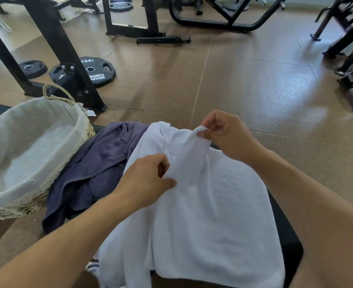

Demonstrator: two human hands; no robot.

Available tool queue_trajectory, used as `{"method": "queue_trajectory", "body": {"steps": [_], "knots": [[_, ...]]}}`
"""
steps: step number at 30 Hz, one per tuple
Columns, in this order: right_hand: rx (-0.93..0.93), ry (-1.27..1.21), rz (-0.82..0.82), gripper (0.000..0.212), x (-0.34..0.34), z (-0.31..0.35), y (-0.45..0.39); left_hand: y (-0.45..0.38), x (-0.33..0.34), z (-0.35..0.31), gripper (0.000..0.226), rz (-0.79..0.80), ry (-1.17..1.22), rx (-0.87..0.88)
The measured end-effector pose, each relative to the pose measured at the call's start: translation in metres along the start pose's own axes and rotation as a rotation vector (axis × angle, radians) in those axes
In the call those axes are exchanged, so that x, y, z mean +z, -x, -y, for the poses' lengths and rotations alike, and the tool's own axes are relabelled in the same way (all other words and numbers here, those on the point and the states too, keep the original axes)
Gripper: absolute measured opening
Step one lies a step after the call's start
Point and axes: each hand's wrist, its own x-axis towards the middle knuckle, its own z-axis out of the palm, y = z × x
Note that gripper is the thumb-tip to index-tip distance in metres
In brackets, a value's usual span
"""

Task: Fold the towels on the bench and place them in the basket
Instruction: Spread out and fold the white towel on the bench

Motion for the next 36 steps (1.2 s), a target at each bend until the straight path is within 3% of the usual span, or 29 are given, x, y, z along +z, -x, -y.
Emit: {"method": "queue_trajectory", "body": {"steps": [3,6,13,17,19,22,25,30,36], "knots": [[-0.008,0.022,-0.053,0.022,-0.004,0.000,-0.002,-0.006,-0.006,0.004,0.032,-0.011,0.034,-0.020],[0.022,0.025,-0.129,0.017,-0.005,-0.002,-0.003,-0.006,-0.007,0.007,0.028,0.083,-0.011,-0.053],[0.201,0.157,-0.466,0.008,-0.020,-0.013,-0.008,-0.001,-0.013,0.005,0.032,0.103,-0.093,-0.037],[0.258,0.170,-0.543,0.007,-0.028,-0.018,-0.008,-0.007,-0.026,0.016,0.031,0.152,-0.070,-0.064],[0.265,0.177,-0.547,0.007,-0.032,-0.019,-0.007,-0.010,-0.035,0.020,0.025,0.084,-0.004,-0.068],[0.289,0.227,-0.445,0.008,-0.035,-0.020,-0.007,-0.015,-0.045,0.024,0.020,-0.180,0.142,-0.040],[0.301,0.344,-0.213,0.017,-0.027,-0.019,-0.004,-0.017,-0.046,0.027,0.019,-0.378,0.279,-0.004],[0.111,0.452,0.044,0.029,0.002,0.000,0.013,-0.015,-0.033,0.025,0.018,-0.339,0.338,0.036],[-0.142,0.457,0.140,0.021,0.042,0.032,0.035,-0.004,-0.021,0.013,0.020,-0.279,0.339,0.102]]}}
